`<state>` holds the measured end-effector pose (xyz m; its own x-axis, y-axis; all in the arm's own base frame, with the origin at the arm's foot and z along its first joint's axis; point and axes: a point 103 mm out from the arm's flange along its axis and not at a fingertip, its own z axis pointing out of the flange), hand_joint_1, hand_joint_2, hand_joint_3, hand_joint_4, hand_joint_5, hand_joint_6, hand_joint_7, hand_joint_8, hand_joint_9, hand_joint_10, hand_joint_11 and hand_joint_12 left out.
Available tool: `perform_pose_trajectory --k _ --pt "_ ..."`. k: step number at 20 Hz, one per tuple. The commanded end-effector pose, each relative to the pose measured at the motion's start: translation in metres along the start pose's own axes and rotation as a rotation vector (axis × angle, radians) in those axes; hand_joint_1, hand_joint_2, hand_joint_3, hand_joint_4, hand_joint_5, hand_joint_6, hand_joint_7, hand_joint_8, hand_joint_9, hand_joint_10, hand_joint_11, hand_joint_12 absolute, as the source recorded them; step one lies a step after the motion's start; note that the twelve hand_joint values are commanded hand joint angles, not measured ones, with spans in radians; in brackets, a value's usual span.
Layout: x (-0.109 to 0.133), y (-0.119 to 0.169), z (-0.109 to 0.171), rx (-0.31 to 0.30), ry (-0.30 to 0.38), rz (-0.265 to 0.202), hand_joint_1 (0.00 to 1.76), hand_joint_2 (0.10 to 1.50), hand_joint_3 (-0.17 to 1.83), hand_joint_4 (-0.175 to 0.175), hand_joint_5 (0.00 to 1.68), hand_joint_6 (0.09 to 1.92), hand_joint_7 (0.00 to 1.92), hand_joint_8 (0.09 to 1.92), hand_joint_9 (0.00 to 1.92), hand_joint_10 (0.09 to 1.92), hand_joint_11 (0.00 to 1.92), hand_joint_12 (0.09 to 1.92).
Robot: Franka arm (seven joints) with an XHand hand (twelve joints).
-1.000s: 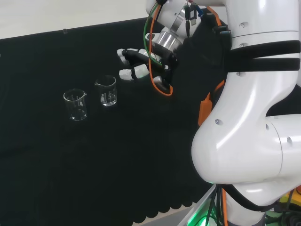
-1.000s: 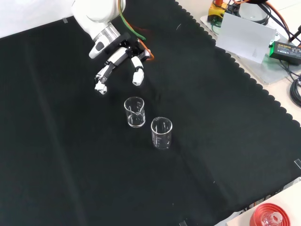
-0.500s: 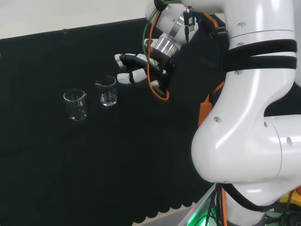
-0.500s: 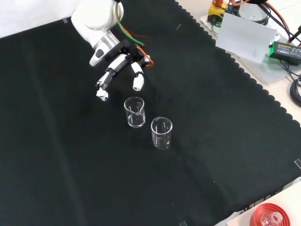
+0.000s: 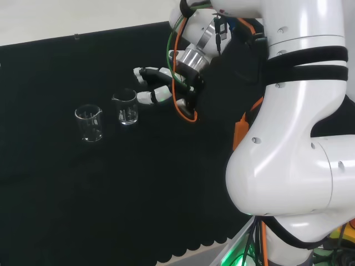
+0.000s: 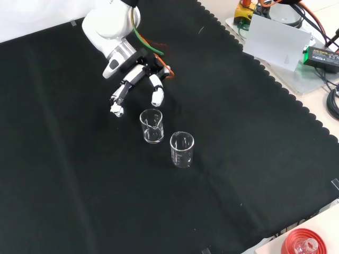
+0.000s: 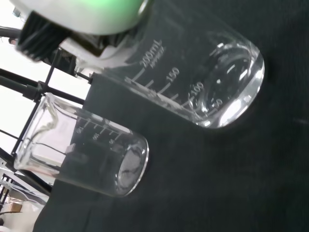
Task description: Pick up the beaker on the right.
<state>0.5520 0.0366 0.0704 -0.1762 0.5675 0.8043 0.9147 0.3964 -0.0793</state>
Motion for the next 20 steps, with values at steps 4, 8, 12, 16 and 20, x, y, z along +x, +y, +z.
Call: perform_pose_trajectory --k 4,8,12,16,20 --pt "0.001 0.001 0.009 0.014 -0.007 -0.02 0.97 0.43 0.75 -0.061 0.25 0.09 0.17 0.62 0.22 0.67 0.0 1.07" --pt "0.005 -0.002 0.008 0.016 -0.009 -0.04 0.96 0.42 0.75 -0.061 0.25 0.09 0.17 0.62 0.22 0.67 0.0 1.07" --pt "0.008 -0.007 0.01 0.019 -0.014 -0.05 0.95 0.42 0.75 -0.061 0.25 0.09 0.17 0.62 0.22 0.67 0.0 1.07" --pt "0.007 -0.011 0.016 0.026 -0.014 -0.047 0.95 0.42 0.75 -0.062 0.25 0.09 0.17 0.62 0.22 0.67 0.0 1.07" --pt "0.007 -0.012 0.023 0.021 -0.011 -0.044 0.94 0.42 0.75 -0.062 0.24 0.09 0.17 0.62 0.22 0.67 0.0 1.07"
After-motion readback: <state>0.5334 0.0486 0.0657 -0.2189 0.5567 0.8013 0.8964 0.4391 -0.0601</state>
